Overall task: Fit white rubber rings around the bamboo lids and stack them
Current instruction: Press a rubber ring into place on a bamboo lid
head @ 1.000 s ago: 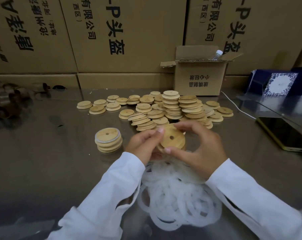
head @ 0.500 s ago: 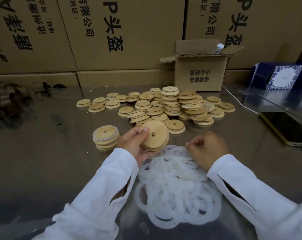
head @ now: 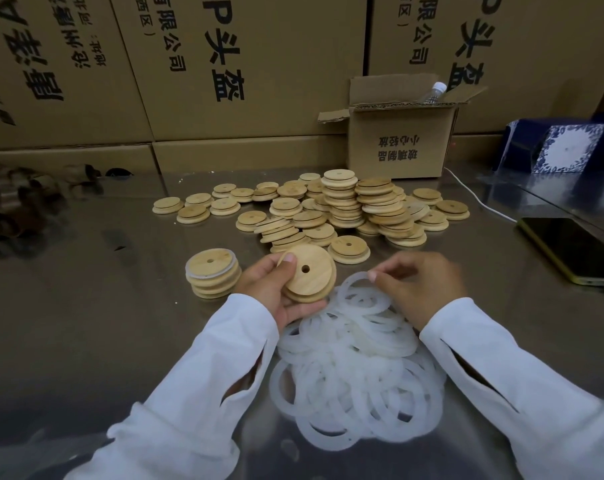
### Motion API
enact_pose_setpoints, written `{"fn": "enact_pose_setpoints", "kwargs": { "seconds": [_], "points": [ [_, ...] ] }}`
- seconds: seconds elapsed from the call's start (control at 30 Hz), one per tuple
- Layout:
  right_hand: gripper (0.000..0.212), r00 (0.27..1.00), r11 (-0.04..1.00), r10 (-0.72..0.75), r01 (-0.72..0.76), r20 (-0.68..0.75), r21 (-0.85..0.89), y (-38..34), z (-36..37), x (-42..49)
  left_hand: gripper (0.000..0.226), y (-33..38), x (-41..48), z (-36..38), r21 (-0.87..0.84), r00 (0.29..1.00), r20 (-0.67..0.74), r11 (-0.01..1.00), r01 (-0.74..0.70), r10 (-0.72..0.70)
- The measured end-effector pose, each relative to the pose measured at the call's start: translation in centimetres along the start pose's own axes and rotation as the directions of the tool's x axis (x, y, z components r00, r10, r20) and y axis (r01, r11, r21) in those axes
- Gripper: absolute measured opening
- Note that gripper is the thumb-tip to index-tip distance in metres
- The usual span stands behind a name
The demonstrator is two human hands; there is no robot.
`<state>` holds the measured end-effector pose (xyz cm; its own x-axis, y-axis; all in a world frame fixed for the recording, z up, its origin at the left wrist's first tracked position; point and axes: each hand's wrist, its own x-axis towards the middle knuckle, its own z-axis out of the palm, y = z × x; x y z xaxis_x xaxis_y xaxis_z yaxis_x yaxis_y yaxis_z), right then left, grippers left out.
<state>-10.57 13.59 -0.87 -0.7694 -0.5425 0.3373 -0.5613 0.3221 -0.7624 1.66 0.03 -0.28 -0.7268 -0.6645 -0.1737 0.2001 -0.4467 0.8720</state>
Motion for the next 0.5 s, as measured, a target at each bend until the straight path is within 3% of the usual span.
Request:
{"fn": "enact_pose_setpoints", "kwargs": {
  "seconds": [0.3, 0.5],
  "points": [
    [0.010, 0.992, 0.909, -0.124, 0.122, -0.022, 0.398, -1.3, 0.1, -0.4, 0.009, 0.5, -0.2, 0.1, -0.087, 0.998, -0.058, 0.996, 0.016, -0.021],
    [0.010, 0.995, 0.803, -0.098, 0.088, -0.015, 0.589, -2.3, -0.2, -0.9, 0.040, 0.5, -0.4, 0.5, -0.106, 0.997, -0.035, 0.992, 0.063, -0.067]
  ]
}}
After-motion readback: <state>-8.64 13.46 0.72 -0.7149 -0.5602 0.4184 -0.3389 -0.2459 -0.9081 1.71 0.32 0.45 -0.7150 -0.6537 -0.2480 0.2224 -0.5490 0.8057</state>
